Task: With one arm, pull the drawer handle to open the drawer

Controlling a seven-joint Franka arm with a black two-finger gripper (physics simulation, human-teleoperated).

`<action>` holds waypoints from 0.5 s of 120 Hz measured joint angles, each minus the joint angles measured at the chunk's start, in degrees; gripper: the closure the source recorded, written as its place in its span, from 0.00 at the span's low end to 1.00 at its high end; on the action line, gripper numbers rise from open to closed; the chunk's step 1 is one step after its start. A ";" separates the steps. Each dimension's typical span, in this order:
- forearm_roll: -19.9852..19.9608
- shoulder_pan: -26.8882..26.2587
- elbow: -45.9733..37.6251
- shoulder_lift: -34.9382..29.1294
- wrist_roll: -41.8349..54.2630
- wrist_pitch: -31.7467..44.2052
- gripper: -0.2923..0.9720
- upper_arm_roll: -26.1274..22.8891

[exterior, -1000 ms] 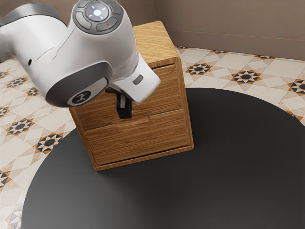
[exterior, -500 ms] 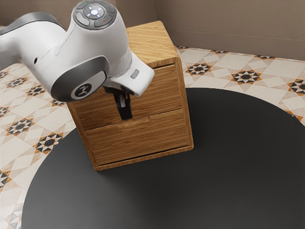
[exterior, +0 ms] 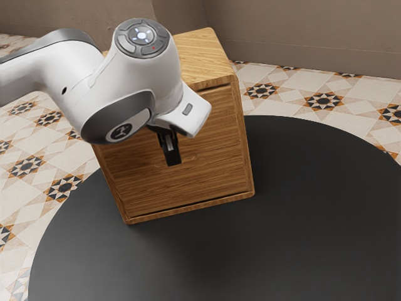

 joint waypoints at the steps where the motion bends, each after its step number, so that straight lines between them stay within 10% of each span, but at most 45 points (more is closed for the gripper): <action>1: 0.00 0.00 0.00 0.00 -0.04 -0.01 0.24 0.00; 60: -0.08 -0.63 -5.42 -6.00 -1.88 0.05 0.23 -2.27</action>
